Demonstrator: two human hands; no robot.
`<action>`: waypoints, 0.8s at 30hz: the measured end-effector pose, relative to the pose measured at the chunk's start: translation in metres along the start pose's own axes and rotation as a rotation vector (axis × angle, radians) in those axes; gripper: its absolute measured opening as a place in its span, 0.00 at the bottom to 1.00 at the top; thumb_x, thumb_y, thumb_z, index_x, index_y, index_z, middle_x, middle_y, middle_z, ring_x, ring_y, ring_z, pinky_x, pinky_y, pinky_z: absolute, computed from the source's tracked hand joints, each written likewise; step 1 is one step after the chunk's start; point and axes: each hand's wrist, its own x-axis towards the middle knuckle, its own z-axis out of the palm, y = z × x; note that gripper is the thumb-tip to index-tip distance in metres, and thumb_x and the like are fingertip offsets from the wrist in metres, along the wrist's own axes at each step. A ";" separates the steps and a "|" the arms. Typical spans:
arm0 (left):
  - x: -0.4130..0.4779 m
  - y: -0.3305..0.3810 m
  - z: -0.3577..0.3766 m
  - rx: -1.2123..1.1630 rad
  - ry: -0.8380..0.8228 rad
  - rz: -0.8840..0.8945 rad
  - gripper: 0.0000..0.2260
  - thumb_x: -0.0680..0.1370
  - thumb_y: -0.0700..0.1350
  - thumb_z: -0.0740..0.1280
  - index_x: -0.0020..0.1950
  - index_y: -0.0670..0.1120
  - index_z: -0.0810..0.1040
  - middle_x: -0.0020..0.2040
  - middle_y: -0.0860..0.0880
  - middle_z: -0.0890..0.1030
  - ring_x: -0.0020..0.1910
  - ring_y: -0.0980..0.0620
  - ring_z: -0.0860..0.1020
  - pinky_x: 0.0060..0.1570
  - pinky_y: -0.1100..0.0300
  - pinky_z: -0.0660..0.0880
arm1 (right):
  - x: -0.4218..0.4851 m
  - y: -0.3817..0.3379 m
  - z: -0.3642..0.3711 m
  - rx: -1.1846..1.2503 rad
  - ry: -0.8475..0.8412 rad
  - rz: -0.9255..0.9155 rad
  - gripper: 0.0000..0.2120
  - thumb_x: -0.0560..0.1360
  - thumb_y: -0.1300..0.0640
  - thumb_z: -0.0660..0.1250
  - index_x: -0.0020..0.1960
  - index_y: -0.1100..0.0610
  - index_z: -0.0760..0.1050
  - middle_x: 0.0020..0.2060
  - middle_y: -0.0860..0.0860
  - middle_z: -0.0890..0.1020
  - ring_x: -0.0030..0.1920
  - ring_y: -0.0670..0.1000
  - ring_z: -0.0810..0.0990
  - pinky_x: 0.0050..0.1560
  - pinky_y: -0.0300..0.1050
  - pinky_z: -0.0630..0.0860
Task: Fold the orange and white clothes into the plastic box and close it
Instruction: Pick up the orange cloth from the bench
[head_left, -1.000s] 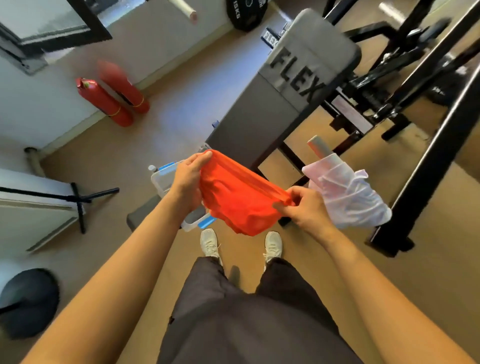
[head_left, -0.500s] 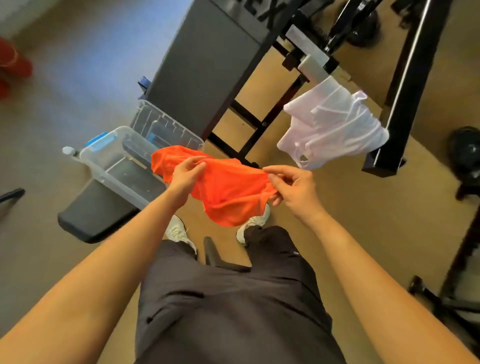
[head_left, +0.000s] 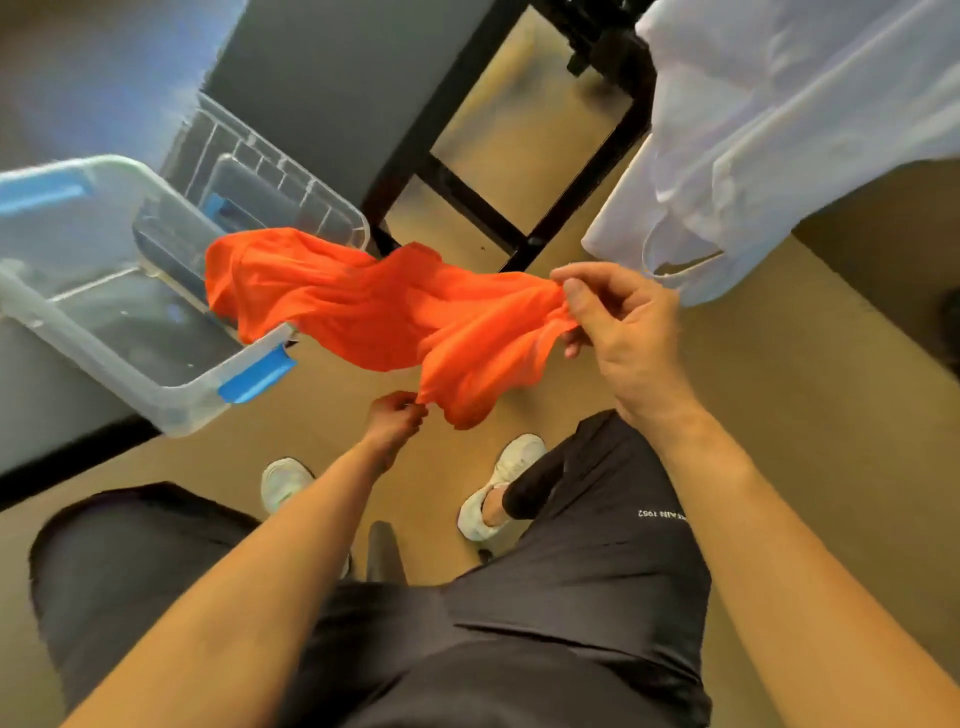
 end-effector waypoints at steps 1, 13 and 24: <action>0.008 -0.010 0.002 -0.016 0.030 0.035 0.06 0.80 0.38 0.66 0.55 0.38 0.81 0.40 0.46 0.80 0.39 0.48 0.75 0.39 0.58 0.73 | -0.002 0.016 0.000 0.015 0.008 -0.011 0.05 0.80 0.59 0.69 0.52 0.54 0.83 0.37 0.53 0.83 0.34 0.53 0.79 0.33 0.45 0.79; -0.038 -0.057 0.050 0.108 -0.163 0.281 0.34 0.74 0.48 0.77 0.76 0.47 0.64 0.66 0.51 0.72 0.63 0.49 0.74 0.56 0.55 0.72 | -0.068 0.056 -0.021 0.139 0.026 -0.121 0.05 0.79 0.60 0.69 0.54 0.57 0.82 0.40 0.52 0.82 0.38 0.51 0.81 0.40 0.44 0.82; -0.072 -0.074 0.053 0.343 -0.114 0.277 0.10 0.83 0.43 0.62 0.55 0.40 0.82 0.47 0.43 0.83 0.47 0.48 0.78 0.42 0.57 0.72 | -0.087 0.077 -0.062 0.286 0.236 -0.081 0.05 0.80 0.64 0.65 0.53 0.58 0.79 0.42 0.55 0.78 0.36 0.49 0.81 0.40 0.45 0.83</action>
